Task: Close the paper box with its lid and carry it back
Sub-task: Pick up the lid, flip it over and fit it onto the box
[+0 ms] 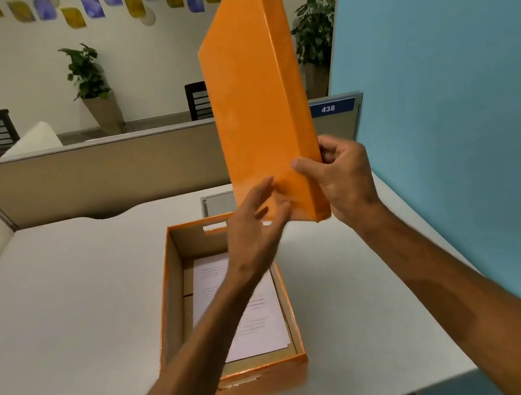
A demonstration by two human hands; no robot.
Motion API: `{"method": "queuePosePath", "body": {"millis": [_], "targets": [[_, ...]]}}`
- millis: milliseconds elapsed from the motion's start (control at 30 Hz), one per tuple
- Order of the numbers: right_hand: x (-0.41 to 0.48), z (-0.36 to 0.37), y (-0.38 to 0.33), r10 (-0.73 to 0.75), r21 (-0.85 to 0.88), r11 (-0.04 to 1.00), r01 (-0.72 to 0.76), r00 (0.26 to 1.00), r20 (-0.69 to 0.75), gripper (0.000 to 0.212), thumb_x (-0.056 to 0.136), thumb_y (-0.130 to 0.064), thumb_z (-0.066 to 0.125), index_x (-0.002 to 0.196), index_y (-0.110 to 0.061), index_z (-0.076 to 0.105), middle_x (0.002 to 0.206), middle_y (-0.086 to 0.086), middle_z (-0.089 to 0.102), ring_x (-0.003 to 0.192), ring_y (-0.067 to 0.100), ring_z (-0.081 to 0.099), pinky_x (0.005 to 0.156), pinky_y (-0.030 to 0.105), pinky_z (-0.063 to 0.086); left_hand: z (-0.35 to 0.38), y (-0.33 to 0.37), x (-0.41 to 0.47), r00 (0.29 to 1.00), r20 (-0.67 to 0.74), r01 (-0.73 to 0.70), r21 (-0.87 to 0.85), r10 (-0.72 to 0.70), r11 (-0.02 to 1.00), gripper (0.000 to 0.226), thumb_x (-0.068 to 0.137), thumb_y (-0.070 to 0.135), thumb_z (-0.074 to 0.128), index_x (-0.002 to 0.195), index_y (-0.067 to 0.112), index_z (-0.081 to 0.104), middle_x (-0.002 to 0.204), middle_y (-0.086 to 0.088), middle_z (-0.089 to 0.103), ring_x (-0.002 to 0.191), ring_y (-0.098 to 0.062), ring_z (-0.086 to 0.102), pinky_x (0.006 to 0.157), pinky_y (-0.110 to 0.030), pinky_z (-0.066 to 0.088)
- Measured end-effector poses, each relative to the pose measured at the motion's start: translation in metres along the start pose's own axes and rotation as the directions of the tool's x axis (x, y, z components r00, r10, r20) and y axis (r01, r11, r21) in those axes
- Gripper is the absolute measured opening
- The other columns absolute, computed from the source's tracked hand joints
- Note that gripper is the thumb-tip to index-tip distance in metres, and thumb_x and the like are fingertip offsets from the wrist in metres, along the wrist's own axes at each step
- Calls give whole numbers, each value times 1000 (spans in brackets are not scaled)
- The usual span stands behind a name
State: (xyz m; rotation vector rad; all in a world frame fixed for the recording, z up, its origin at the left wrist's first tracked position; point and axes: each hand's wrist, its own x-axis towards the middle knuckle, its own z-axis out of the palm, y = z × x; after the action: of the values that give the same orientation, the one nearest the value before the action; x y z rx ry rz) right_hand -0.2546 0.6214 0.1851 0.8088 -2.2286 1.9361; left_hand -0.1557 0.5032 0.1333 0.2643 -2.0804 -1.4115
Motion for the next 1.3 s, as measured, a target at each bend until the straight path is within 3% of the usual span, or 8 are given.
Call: {"method": "queuePosePath", "body": {"millis": [100,167,333,500,733,933,1133,1300], "targets": [[2,-6,7,57,210,975,-78,993,106,31,86,-25,74,113,-31,61,108,-21,71,95,9,73,74,22,58,-29,-20,18,985,-103,133,-41,-136,990,58,92,34,65,144,18,46,143,-4,54,125,-16,54,99,-36,52],[5,-9,15,100,314,938,-147,982,162,31,86,-21,74,113,-30,63,107,-17,74,99,12,73,76,28,60,-49,-37,30,957,-142,254,-8,-253,967,68,90,40,65,147,17,37,151,-6,45,129,-18,48,100,-30,45],[13,-13,25,189,456,833,-314,935,299,43,79,-22,75,120,-23,61,112,-7,75,102,20,72,74,36,61,-100,-70,50,798,32,595,-199,-602,779,83,89,53,61,153,14,26,155,-13,39,133,-36,48,108,-56,42],[17,-10,37,250,458,779,-429,882,400,52,80,-21,72,130,-19,56,130,6,67,112,30,68,86,50,58,-136,-78,42,813,107,581,-228,-573,781,52,94,39,58,138,11,53,133,-7,61,127,-31,56,104,-50,46],[15,0,55,310,445,736,-511,838,450,60,87,-16,69,139,-25,43,128,8,66,111,33,67,80,53,59,-162,-65,18,834,12,549,-118,-551,828,40,92,30,63,127,11,59,128,-11,63,116,-33,61,97,-52,50],[-4,19,58,390,274,826,-493,850,354,66,74,-35,77,133,-20,50,119,1,66,108,27,66,65,34,60,-185,-60,-7,821,26,571,-49,-570,820,45,89,27,67,129,10,57,123,-8,63,110,-31,63,86,-44,53],[-41,34,81,491,132,820,-557,804,336,68,75,-32,79,135,-20,49,120,5,65,100,23,66,63,34,57,-200,-74,-43,756,104,652,-27,-646,758,61,76,36,75,131,21,54,119,-3,65,100,-25,66,69,-35,57],[-73,44,104,561,59,786,-615,750,350,61,80,-25,79,135,-19,50,122,9,65,100,25,66,66,37,57,-201,-100,-80,736,101,669,47,-670,742,58,81,36,73,133,17,55,126,-5,63,109,-28,63,85,-40,55]]}}
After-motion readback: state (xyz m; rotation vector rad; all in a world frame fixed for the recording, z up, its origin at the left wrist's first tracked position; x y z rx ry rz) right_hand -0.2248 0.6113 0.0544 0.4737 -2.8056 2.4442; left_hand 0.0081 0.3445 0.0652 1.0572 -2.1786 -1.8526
